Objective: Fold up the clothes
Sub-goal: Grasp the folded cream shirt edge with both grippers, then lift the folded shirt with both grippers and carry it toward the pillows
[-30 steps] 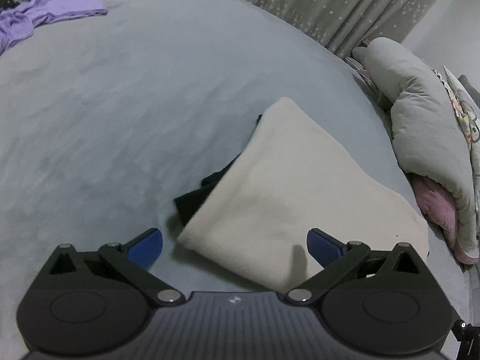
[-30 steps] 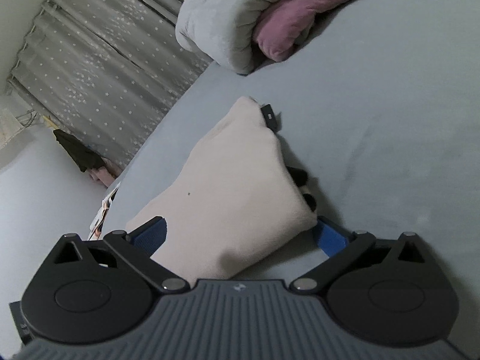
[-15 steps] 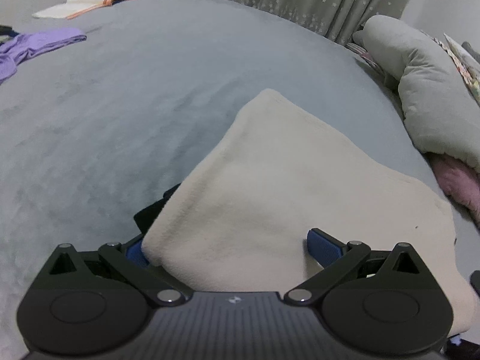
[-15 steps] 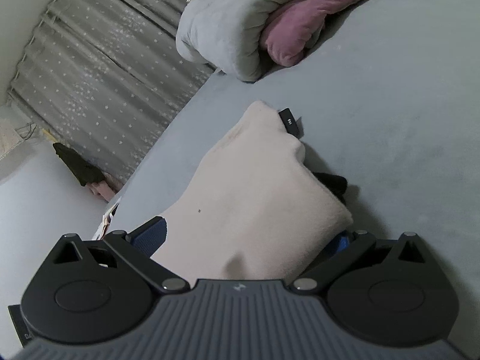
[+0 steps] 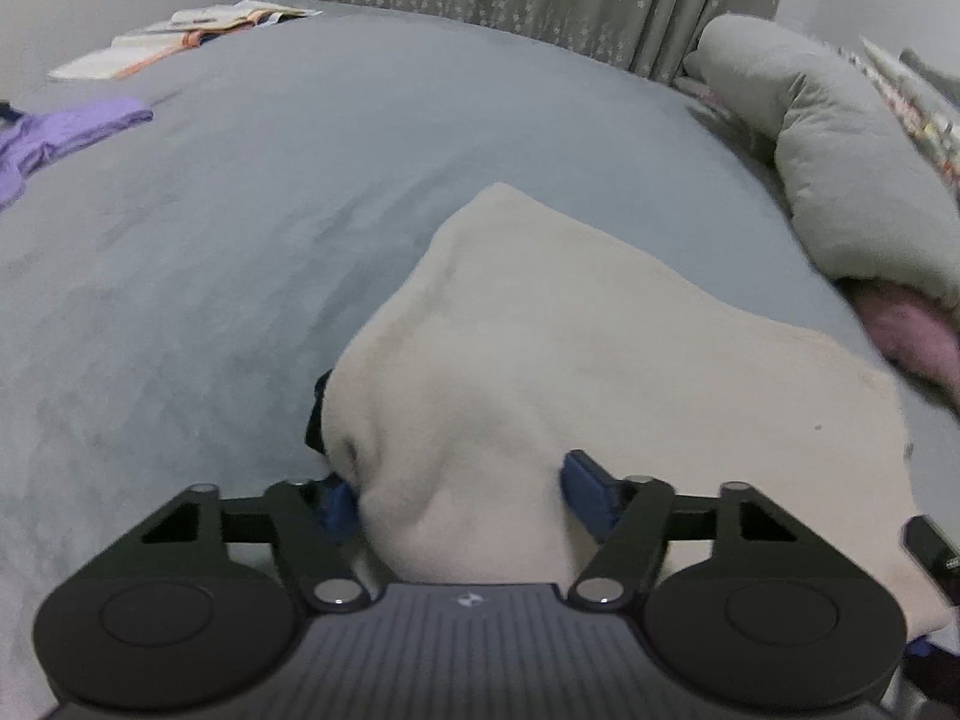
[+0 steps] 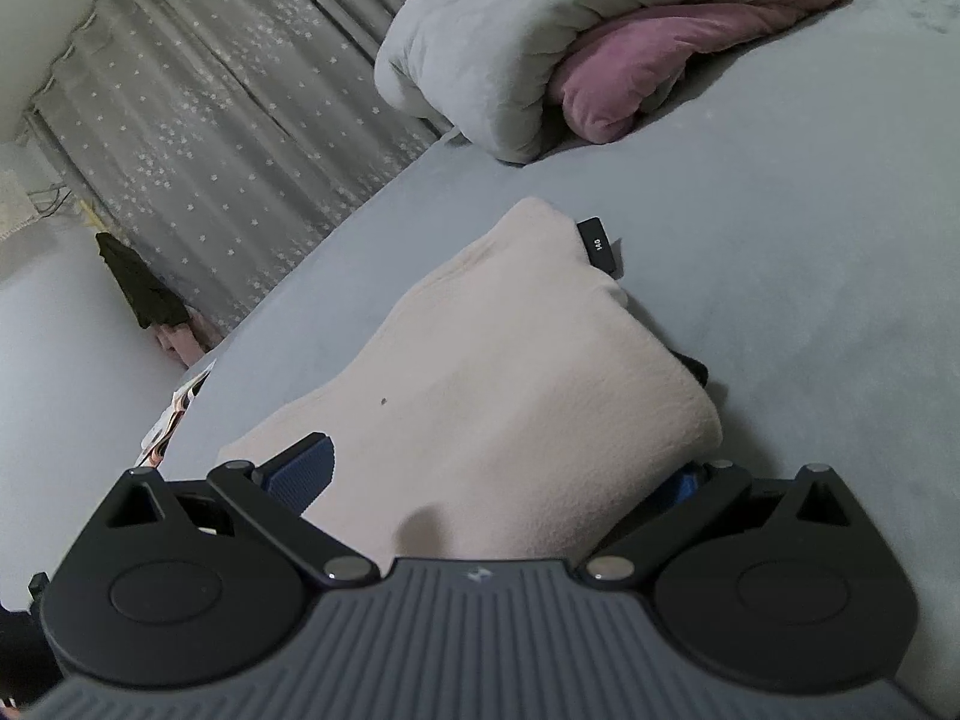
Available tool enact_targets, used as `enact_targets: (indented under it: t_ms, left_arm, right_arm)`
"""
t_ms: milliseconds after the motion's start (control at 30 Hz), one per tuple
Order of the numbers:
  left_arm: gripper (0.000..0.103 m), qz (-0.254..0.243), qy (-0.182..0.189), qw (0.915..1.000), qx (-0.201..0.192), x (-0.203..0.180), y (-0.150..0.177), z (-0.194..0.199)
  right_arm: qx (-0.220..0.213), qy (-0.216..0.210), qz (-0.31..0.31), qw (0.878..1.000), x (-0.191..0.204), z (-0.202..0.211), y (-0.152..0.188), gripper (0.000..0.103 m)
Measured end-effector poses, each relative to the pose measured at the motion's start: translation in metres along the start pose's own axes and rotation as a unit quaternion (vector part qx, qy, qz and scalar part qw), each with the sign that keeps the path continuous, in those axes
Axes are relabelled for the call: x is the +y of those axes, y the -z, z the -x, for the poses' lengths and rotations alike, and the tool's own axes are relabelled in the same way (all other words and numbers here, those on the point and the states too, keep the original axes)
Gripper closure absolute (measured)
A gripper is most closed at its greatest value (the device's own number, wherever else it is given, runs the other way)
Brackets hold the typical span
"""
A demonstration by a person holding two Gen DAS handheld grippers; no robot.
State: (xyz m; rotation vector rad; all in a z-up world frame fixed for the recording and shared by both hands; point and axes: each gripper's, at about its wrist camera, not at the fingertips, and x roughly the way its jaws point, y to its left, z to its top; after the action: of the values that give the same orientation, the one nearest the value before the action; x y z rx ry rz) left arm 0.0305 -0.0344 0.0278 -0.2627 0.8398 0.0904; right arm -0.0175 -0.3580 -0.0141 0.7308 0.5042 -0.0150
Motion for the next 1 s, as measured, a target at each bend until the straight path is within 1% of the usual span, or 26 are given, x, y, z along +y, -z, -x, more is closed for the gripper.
enact_targets:
  t_ms: [67,100,133,167,233,367,433,467,567,667,700,767,800,867,1000]
  left_arm:
    - [0.048,0.008,0.010,0.9999,0.001,0.003,-0.001,0.001]
    - [0.051,0.011,0.014,0.9998,0.001,0.006,-0.001,0.000]
    - [0.061,0.018,0.022,0.9996,0.003,0.009,-0.002,-0.001]
    - [0.069,0.030,0.039,0.9988,0.008,0.015,-0.005,-0.003]
    - [0.073,0.053,0.068,0.9961,0.017,0.024,-0.008,-0.007]
    - [0.075,0.068,0.087,0.9937,0.021,0.032,-0.009,-0.009]
    - [0.075,0.060,0.085,0.9944,0.017,0.031,-0.008,-0.007]
    - [0.076,0.056,0.082,0.9949,0.014,0.030,-0.008,-0.005]
    - [0.076,0.041,0.064,0.9971,0.003,0.024,-0.008,0.000]
    - [0.076,0.011,0.043,0.9989,-0.017,0.014,-0.007,0.005]
    - [0.076,-0.007,0.034,0.9990,-0.029,0.007,-0.006,0.009]
    - [0.076,-0.025,0.025,0.9984,-0.043,-0.001,-0.006,0.015]
    - [0.076,-0.032,0.022,0.9981,-0.048,-0.004,-0.006,0.017]
    - [0.076,-0.027,0.023,0.9982,-0.049,-0.004,-0.010,0.022]
    - [0.076,-0.024,0.030,0.9973,-0.062,-0.003,-0.022,0.043]
  right_arm:
    - [0.001,0.012,-0.012,1.000,-0.006,0.000,0.001,0.064]
    - [0.001,0.012,-0.020,1.000,-0.010,0.000,0.002,0.066]
    - [0.002,0.007,-0.032,0.999,-0.015,-0.001,0.001,0.067]
    - [0.001,0.006,-0.033,0.999,-0.016,-0.001,0.001,0.068]
    - [0.000,0.014,-0.018,1.000,-0.011,-0.001,0.002,0.069]
    - [-0.003,0.010,-0.020,1.000,-0.011,0.000,0.003,0.072]
    - [-0.003,0.011,-0.016,1.000,-0.010,0.000,0.003,0.074]
    - [-0.004,0.017,-0.002,1.000,-0.006,0.000,0.004,0.075]
    - [-0.004,0.050,0.069,0.996,0.013,0.000,0.004,0.076]
    - [-0.003,0.090,0.150,0.985,0.034,0.000,0.006,0.077]
    - [-0.007,0.099,0.172,0.980,0.041,0.001,0.007,0.077]
    - [-0.013,0.113,0.208,0.972,0.051,0.004,0.008,0.078]
    - [-0.017,0.115,0.215,0.970,0.054,0.006,0.008,0.078]
    - [-0.026,0.116,0.236,0.964,0.064,0.014,0.003,0.078]
    - [-0.043,0.107,0.258,0.959,0.080,0.031,-0.006,0.078]
